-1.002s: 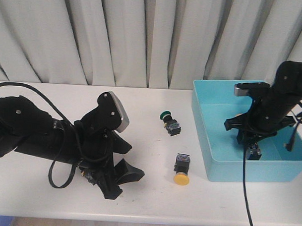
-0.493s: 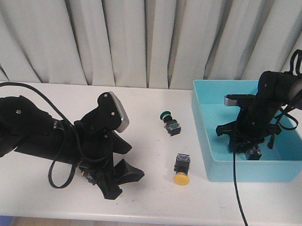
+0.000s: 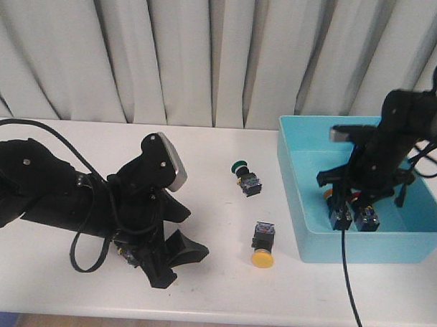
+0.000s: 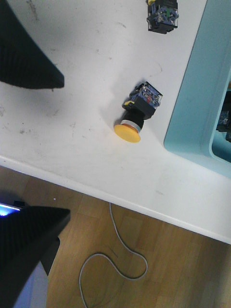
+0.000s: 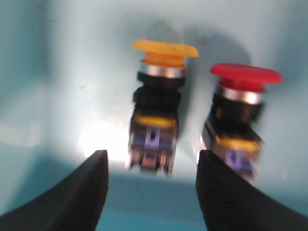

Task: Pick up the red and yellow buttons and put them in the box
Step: 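Open the right gripper and raise it out of the box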

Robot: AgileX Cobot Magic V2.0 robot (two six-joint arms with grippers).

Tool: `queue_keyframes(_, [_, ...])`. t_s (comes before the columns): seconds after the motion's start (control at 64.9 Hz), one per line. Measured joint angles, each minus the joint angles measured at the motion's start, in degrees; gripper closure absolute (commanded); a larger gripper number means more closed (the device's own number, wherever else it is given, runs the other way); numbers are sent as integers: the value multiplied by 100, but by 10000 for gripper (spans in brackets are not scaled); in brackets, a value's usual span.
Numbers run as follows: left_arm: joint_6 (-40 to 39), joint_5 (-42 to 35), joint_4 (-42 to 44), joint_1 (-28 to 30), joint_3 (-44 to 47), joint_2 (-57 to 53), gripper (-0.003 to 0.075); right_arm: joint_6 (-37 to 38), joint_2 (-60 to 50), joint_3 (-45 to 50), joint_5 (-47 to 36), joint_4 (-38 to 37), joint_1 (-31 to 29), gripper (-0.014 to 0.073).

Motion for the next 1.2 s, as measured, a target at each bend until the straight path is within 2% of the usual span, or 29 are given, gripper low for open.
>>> queue_keyframes(0.2, [0,-76,0,0,0,0,226,-5,-1294,350,350,68,0,211])
queue_keyframes(0.508, [0,-133,0,0,0,0,226,-11,-4210,2496,-259,81,0,221])
queue_keyframes(0.724, [0,-133,0,0,0,0,227,-119,-5839,3788,-816,88,0,221])
queue_keyframes(1.063, [0,-136,0,0,0,0,235,-170,-7528,5364,-1514,88,0,221])
queue_keyframes(1.202, [0,-136,0,0,0,0,306,-180,-7637,5598,-1522,88,0,264])
